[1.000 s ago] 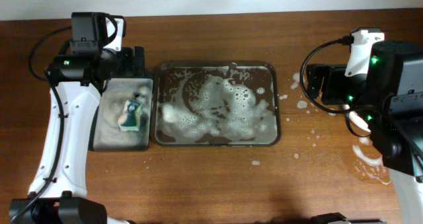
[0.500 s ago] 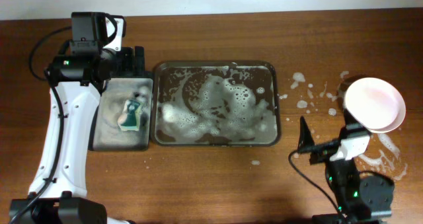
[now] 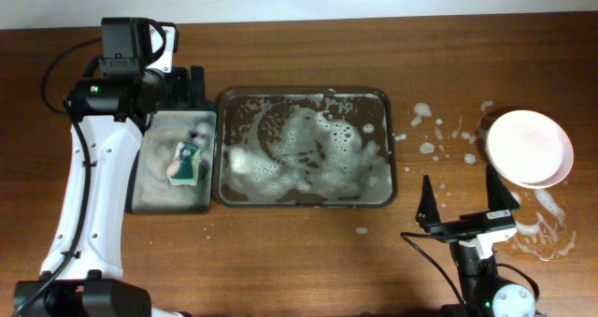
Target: Clean dirty plates on tray and stack at the side
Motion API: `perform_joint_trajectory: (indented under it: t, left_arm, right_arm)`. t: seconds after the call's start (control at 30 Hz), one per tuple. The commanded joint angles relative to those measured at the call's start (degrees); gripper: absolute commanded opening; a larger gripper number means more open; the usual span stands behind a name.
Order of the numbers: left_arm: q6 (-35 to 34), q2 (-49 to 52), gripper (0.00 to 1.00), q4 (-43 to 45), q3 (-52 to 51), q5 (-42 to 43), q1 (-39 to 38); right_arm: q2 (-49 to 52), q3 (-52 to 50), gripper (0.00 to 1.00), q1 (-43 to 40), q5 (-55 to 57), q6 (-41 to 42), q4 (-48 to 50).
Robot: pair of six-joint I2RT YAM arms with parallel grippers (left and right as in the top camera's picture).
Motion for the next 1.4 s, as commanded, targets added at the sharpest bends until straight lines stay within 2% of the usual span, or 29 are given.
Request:
perform_joint_trajectory:
  t: [0.0, 0.1, 0.17, 0.57, 0.6, 0.63, 0.7, 0.87, 0.93, 0.97, 1.07, 1.13, 1.23, 1.37]
  left_arm:
    - [0.3, 0.2, 0.99, 0.1, 0.2, 0.6, 0.0]
    - [0.3, 0.2, 0.99, 0.1, 0.2, 0.6, 0.0]
    - [0.3, 0.2, 0.99, 0.1, 0.2, 0.6, 0.0]
    - [0.3, 0.2, 0.99, 0.1, 0.2, 0.6, 0.0]
    - [0.9, 0.2, 0.99, -0.1, 0.2, -0.3, 0.0]
    - [1.2, 0.2, 0.99, -1.0, 0.2, -5.2, 0.0]
    - [1.2, 0.2, 0.99, -2.0, 0.2, -6.1, 0.0]
    - [3.4, -8.8, 0.99, -2.7, -1.3, -8.7, 0.0]
    - [3.3, -16.0, 0.99, -0.7, -6.1, -8.4, 0.0]
    - [3.3, -21.3, 0.99, 3.1, -11.1, -8.0, 0.0]
    - [3.3, -38.8, 0.99, 19.6, -32.9, -6.2, 0.0]
    - [3.3, -47.5, 0.99, 26.6, -44.3, -4.6, 0.0]
    - [3.3, -63.1, 0.99, 32.5, -61.1, -3.8, 0.0]
    - [3.3, -75.3, 0.99, 39.0, -74.0, -3.7, 0.0]
  right_arm:
    - [-0.5, -2.1, 0.98, 1.3, -0.3, -0.4, -2.6]
    - [-0.5, -2.1, 0.98, 1.3, -0.3, -0.4, -10.9]
    - [-0.5, -2.1, 0.98, 1.3, -0.4, -0.4, -21.1]
    - [-0.5, -2.1, 0.98, 1.3, -0.3, -0.4, -20.6]
    - [-0.5, -2.1, 0.99, 1.3, -0.3, -0.4, -20.6]
    - [-0.5, -2.1, 0.98, 1.3, -0.3, -0.4, -20.6]
    - [-0.5, -2.1, 0.98, 1.3, -0.3, -0.4, -20.6]
    - [-0.5, -2.1, 0.98, 1.3, -0.3, -0.4, -20.6]
    - [-0.5, -2.1, 0.98, 1.3, -0.3, -0.4, -20.6]
    - [-0.5, -2.1, 0.98, 1.3, -0.3, -0.4, -20.6]
    - [-0.5, -2.1, 0.98, 1.3, -0.3, -0.4, -20.6]
    - [-0.5, -2.1, 0.98, 1.3, -0.3, -0.4, -20.6]
    - [-0.5, -2.1, 0.98, 1.3, -0.3, -0.4, -20.6]
    - [-0.5, -2.1, 0.98, 1.3, -0.3, -0.4, -20.6]
